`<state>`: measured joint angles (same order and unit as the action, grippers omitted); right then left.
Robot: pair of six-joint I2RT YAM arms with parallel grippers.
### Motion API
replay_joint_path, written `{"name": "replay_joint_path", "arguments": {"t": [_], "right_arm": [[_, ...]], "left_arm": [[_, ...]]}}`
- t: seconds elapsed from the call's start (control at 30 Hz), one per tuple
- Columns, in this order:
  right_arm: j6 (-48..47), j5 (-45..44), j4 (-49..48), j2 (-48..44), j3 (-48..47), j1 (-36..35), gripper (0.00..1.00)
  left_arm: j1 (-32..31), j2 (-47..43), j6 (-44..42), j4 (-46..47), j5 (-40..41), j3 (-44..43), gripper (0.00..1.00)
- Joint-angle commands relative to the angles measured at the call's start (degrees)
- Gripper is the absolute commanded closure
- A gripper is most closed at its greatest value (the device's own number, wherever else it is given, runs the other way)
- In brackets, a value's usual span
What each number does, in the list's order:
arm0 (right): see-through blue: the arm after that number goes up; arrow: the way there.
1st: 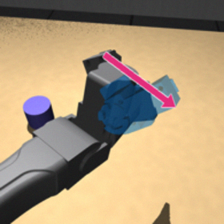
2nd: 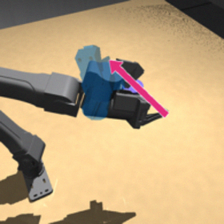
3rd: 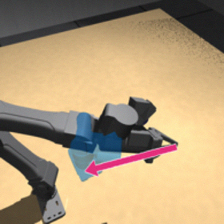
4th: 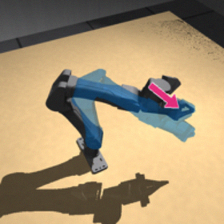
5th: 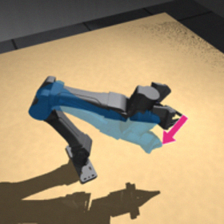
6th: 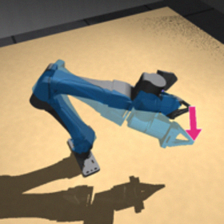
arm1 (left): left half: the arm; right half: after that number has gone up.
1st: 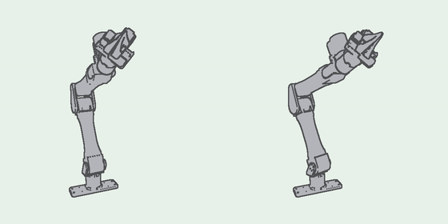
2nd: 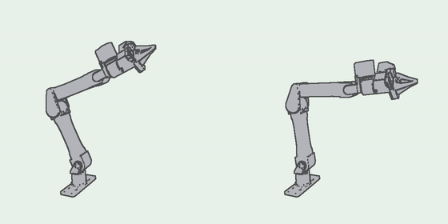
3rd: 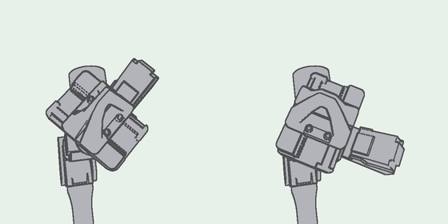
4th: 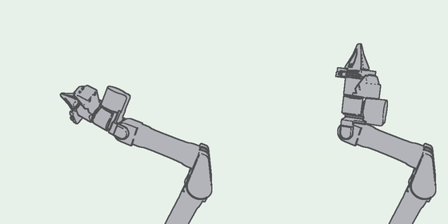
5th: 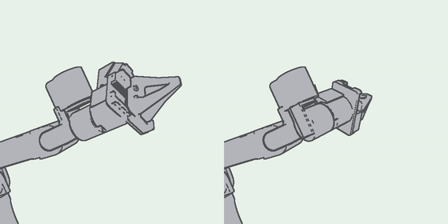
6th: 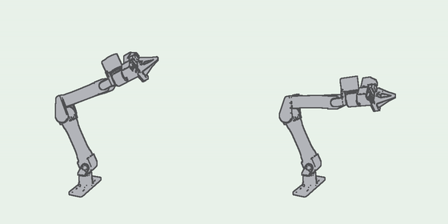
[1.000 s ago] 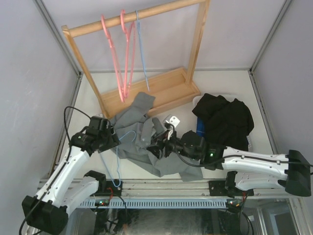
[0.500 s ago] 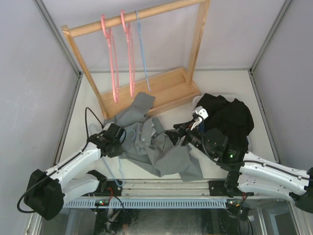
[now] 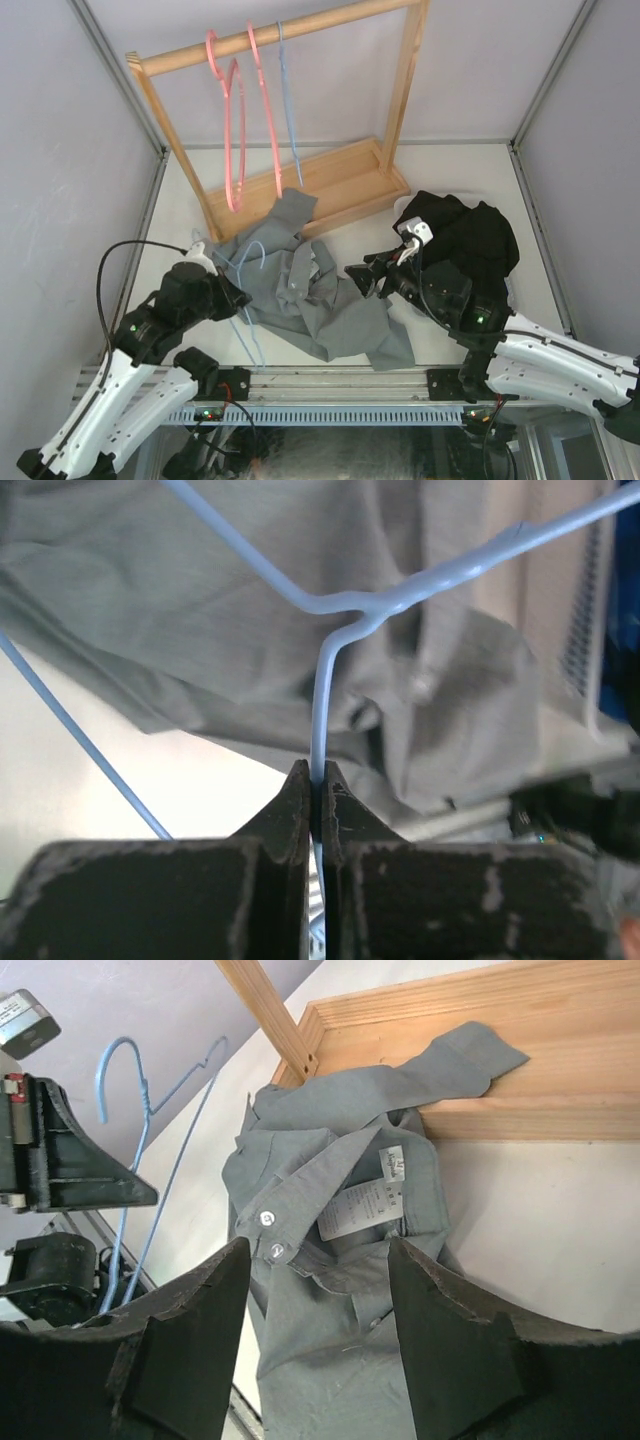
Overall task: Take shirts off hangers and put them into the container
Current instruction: Pick up the hanger at the center of the board.
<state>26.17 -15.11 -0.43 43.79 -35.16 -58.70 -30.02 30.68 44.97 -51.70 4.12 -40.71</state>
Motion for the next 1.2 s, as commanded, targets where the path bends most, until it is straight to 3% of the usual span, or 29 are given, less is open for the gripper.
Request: {"name": "replay_joint_path", "arguments": {"t": [0.0, 0.17, 0.27, 0.37, 0.5, 0.73, 0.9, 1.07, 1.17], "right_arm": [[-8.2, 5.0, -2.7, -2.5, 0.5, 1.7, 0.42], [-16.2, 14.1, -3.1, -4.7, 1.7, 5.9, 0.43], [-20.8, 23.5, -3.5, -6.0, 2.2, 9.6, 0.42], [-29.4, 35.0, -4.5, -7.3, 3.4, 11.5, 0.42], [-29.4, 49.1, 2.0, -8.1, 3.7, 11.2, 0.42], [-29.4, 59.3, 0.3, -3.9, 0.5, 13.5, 0.42], [-29.4, 69.3, 10.4, 5.5, -11.0, 15.1, 0.42], [-29.4, 70.9, 11.2, 10.8, -17.0, 17.2, 0.42], [-29.4, 73.9, 16.8, 15.4, -21.6, 17.4, 0.42]], "left_arm": [[-0.4, -1.2, -4.9, -4.1, -20.9, -1.5, 1.0], [-0.6, -7.7, -10.2, -9.0, -27.4, -6.5, 1.0], [-0.7, -10.0, -12.6, -7.7, -38.8, -8.4, 1.0], [-0.7, -11.2, -14.0, -7.4, -44.4, -9.6, 1.0], [-0.6, -11.5, -17.7, -9.3, -52.4, -10.6, 1.0], [-0.6, -9.8, -23.1, -10.2, -60.5, -12.8, 1.0], [-0.7, -7.0, -28.0, -11.5, -62.7, -12.8, 1.0], [-0.8, -4.7, -30.1, -11.0, -63.9, -12.8, 1.0], [-1.1, -3.3, -30.2, -9.4, -65.3, -13.5, 1.0]]}}
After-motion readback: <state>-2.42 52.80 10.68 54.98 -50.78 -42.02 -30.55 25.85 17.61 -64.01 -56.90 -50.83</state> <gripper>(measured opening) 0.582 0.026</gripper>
